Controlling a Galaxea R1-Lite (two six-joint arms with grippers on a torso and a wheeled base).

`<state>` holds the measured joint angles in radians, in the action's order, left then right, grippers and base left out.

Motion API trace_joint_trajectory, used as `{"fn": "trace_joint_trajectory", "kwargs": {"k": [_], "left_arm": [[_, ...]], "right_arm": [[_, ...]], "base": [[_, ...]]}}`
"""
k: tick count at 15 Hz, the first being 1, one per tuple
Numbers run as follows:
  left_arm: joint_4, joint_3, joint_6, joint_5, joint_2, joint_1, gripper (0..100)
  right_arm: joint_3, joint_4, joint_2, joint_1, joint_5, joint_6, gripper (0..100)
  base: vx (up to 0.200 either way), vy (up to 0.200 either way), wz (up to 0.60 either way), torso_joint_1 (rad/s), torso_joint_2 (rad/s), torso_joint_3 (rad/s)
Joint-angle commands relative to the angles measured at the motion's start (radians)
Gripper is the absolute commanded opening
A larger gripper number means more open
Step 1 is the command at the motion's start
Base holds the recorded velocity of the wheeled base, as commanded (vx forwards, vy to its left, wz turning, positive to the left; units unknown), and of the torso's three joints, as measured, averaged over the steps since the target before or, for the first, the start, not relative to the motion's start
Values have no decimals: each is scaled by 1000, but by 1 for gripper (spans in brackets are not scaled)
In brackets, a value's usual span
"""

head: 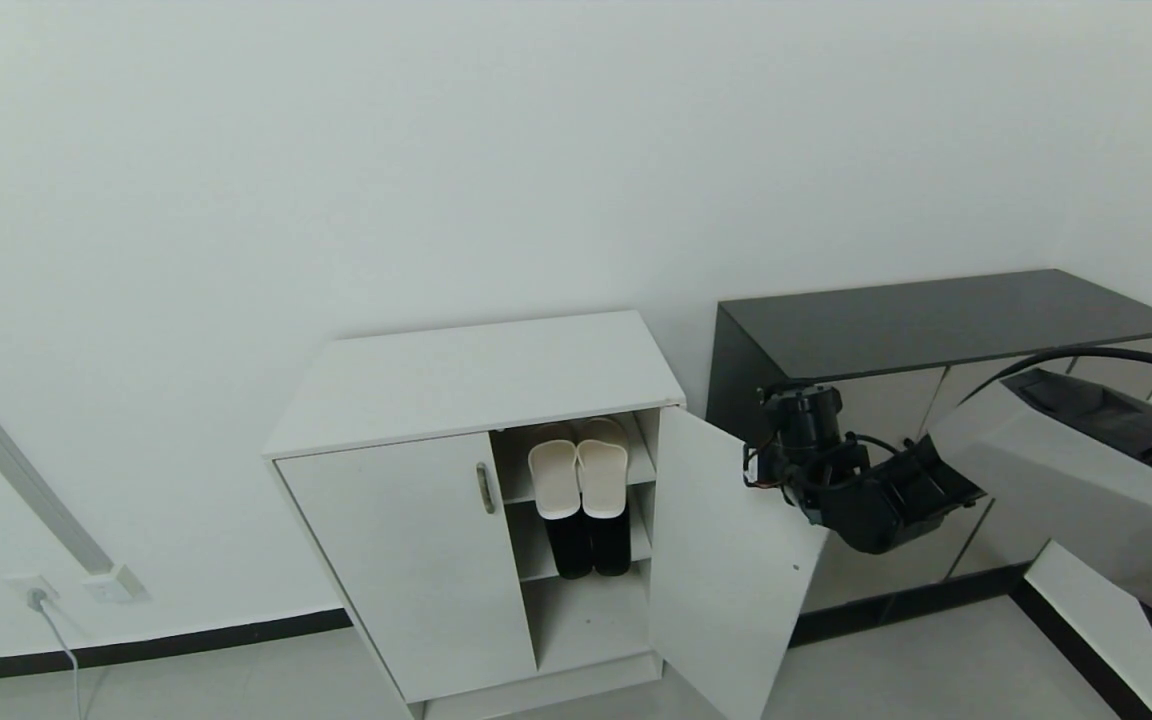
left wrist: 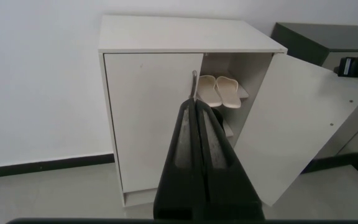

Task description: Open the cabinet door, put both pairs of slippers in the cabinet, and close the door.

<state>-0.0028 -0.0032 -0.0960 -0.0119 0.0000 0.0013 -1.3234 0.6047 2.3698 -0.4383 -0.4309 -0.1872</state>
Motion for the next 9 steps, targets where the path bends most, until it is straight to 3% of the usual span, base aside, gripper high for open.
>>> {"fn": "trace_joint_trajectory", "kwargs": {"k": [1, 9], "left_arm": [[0, 0, -1, 0, 2, 0, 0], [0, 0, -1, 0, 2, 0, 0]], "right_arm": [[23, 1, -30, -17, 0, 0, 0], [158, 4, -155, -177, 20, -40, 0]], "base": [[0, 0, 0, 0, 0, 0], [0, 0, 0, 0, 0, 0]]}}
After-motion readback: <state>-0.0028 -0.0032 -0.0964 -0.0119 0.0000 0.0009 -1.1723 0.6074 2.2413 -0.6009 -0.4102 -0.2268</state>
